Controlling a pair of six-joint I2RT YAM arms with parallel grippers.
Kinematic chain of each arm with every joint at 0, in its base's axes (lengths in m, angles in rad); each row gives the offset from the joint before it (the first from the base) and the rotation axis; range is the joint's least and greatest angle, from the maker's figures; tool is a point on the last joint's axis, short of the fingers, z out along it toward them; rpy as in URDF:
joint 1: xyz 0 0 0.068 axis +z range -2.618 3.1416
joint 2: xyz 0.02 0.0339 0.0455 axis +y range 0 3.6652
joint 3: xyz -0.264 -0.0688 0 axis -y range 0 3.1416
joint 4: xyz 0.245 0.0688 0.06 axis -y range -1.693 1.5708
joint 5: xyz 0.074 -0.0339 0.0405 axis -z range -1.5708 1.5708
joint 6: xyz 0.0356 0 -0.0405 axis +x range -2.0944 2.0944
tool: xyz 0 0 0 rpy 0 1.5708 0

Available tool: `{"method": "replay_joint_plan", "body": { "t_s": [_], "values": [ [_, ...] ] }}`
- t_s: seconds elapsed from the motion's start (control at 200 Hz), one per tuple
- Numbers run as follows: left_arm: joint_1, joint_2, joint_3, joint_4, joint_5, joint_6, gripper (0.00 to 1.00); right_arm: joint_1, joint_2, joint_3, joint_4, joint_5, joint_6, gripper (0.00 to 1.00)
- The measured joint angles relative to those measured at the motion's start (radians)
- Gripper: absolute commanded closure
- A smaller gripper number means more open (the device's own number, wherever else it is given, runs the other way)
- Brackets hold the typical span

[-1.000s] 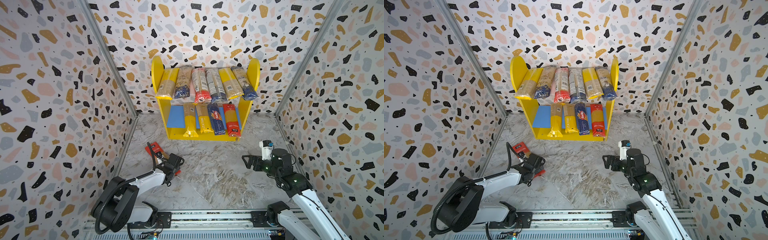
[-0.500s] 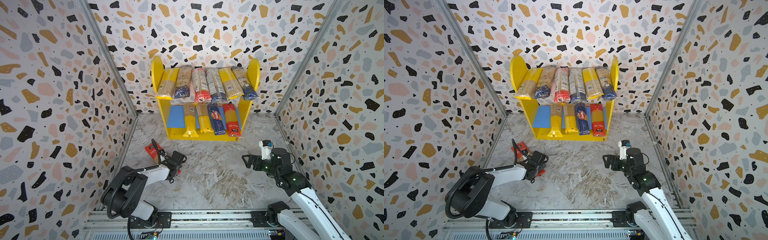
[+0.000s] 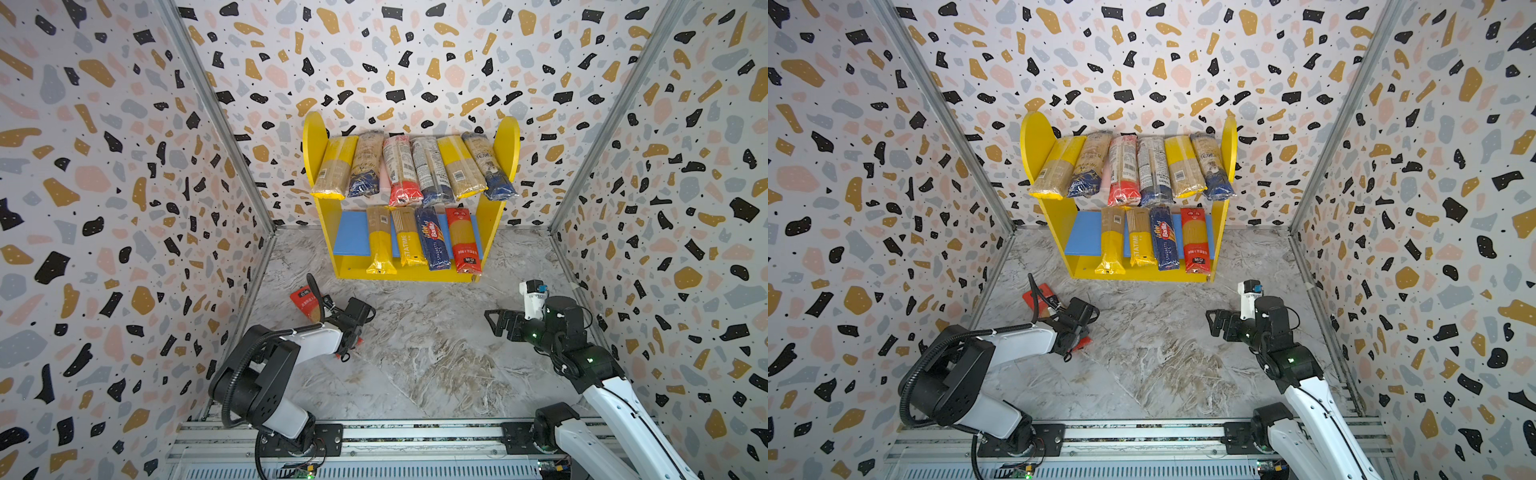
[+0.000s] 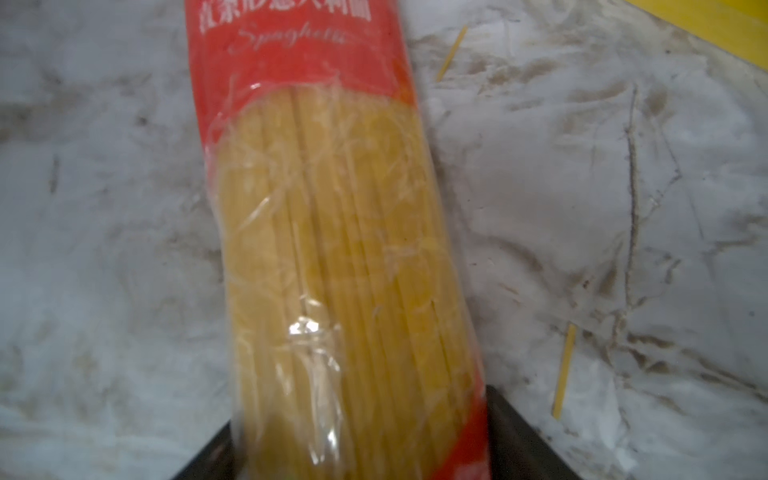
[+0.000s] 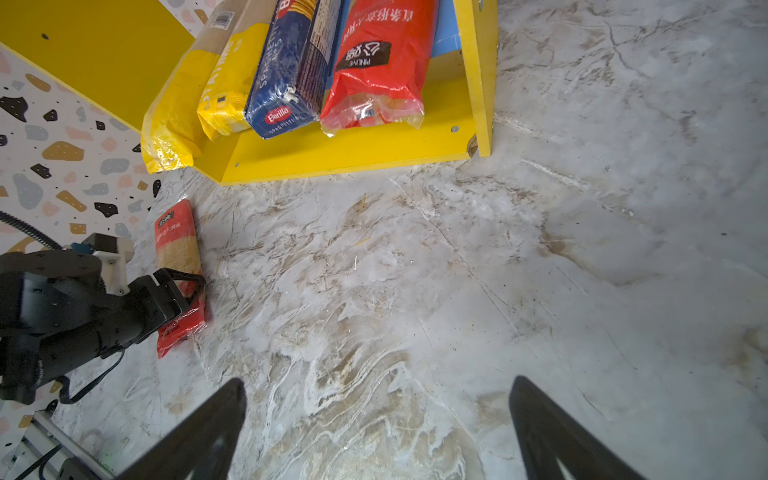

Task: Place and organize the pasta boxes and bags onto the shelf
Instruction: 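Close the left gripper on the red-labelled bag's end and lift it, then raise the red-labelled bag upright and carry it toward the blue shelf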

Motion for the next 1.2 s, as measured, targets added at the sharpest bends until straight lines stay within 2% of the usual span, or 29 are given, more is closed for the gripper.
{"method": "replay_joint_plan", "body": {
  "t_s": [0.115,0.19,0.28,0.42,0.561,0.856,1.201],
  "values": [
    [0.000,-0.002,0.008,-0.005,-0.004,0.006,0.71,-0.008,-0.006,0.000,0.000,-0.012,-0.004,0.01],
    [0.000,-0.026,0.006,-0.004,0.000,0.019,0.78,-0.018,-0.003,0.000,0.000,-0.022,-0.007,0.01],
    [0.000,-0.053,-0.023,0.026,0.023,0.014,0.82,-0.032,-0.003,0.000,0.001,-0.036,-0.013,0.01],
    [-0.004,-0.121,-0.087,0.061,0.053,0.001,1.00,-0.044,-0.002,0.000,0.008,-0.055,-0.018,0.01],
    [-0.037,-0.188,-0.115,0.016,0.064,-0.005,1.00,-0.047,0.006,0.000,0.017,-0.063,-0.019,0.01],
    [-0.132,-0.370,-0.116,-0.228,0.092,0.015,1.00,-0.047,0.053,0.000,0.026,-0.087,-0.021,0.01],
    [-0.145,-0.650,-0.116,-0.356,0.106,0.120,1.00,-0.047,0.086,0.007,0.045,-0.126,-0.017,0.01]
  ]
}}
